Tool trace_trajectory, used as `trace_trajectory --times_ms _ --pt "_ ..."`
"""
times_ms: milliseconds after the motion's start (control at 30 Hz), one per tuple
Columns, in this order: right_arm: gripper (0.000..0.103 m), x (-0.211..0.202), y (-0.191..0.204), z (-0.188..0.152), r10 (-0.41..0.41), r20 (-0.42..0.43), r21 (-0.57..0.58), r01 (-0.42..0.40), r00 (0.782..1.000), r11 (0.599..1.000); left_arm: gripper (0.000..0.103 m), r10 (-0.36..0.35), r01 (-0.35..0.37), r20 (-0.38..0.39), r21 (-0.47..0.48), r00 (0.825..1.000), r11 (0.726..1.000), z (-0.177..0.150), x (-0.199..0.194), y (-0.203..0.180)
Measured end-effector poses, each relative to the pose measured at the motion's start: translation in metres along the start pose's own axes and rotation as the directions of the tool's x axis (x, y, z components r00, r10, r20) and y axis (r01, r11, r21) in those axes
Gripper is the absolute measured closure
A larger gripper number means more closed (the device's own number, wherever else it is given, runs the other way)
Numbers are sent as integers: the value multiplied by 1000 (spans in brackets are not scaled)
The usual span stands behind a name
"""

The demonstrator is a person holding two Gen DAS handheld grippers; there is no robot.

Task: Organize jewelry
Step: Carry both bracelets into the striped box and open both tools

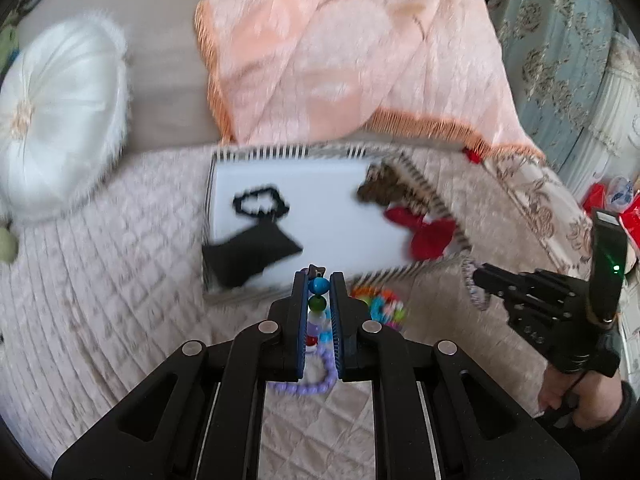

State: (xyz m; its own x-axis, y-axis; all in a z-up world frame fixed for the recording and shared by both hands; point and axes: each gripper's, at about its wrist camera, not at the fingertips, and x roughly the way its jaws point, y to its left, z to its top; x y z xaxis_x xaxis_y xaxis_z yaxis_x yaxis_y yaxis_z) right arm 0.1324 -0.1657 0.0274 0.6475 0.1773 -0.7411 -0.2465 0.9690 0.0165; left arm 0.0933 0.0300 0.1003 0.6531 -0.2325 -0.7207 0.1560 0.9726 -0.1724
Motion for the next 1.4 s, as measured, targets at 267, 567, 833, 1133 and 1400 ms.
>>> trace_trajectory --times_ms 267,567,833,1133,1400 --pt "96 40 -2 42 -7 11 -1 7 1000 1000 94 49 -49 -5 -27 999 998 49 27 -1" --pt "96 107 -6 59 71 -81 78 -65 994 995 94 1 -1 -1 -89 1000 996 82 101 -5" --pt "96 136 -8 54 52 -149 83 -40 987 996 94 87 -108 -146 -142 985 984 66 170 18" --pt "96 139 -10 52 59 -121 83 -49 991 995 92 122 -147 -179 -129 976 981 50 166 33" --pt "96 127 -8 53 85 -88 87 -78 992 993 61 115 -134 -151 -122 982 983 49 153 30"
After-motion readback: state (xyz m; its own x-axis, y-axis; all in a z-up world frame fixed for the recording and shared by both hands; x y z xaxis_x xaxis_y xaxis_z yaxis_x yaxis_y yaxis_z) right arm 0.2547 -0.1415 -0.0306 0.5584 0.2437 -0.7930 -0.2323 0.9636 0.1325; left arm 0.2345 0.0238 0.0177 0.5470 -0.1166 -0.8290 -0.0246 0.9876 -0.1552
